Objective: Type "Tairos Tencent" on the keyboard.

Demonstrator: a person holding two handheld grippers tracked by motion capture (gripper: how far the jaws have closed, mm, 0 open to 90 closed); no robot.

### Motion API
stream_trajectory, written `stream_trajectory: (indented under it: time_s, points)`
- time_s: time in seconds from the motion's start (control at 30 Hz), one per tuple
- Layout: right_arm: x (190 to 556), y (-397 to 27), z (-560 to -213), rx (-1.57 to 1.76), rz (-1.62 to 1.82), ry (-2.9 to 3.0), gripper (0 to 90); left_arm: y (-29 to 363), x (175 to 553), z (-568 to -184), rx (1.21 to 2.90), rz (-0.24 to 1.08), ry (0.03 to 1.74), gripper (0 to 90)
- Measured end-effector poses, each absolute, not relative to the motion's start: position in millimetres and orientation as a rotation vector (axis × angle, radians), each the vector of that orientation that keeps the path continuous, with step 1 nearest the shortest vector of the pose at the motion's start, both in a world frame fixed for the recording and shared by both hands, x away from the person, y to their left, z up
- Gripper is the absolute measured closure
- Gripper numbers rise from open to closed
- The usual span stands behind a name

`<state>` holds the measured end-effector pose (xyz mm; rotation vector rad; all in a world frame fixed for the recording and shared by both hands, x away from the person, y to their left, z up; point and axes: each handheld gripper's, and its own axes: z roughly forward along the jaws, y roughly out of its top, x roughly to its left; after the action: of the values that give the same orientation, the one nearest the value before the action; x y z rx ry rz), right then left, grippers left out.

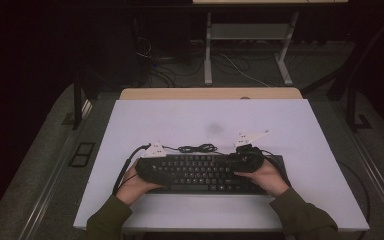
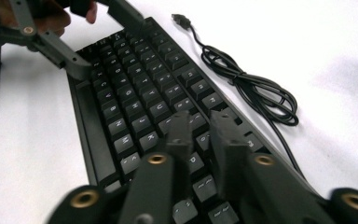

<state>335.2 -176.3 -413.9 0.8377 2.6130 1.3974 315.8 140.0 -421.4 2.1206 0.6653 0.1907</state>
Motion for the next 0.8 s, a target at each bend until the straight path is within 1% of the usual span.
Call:
stream_trajectory:
  time_s: [0.1, 0.13, 0.8]
  points:
    - [332, -179, -413, 0.834, 1.395, 2.625, 88.6, 139, 316, -422, 2.120, 0.193, 0.663, 20.5]
    - [331, -180, -413, 0.826, 1.398, 2.632, 88.9, 139, 316, -422, 2.116, 0.193, 0.665, 20.0]
    - [308, -205, -426, 0.835, 1.361, 2.695, 89.0, 138, 318, -423, 2.113, 0.189, 0.674, 19.1]
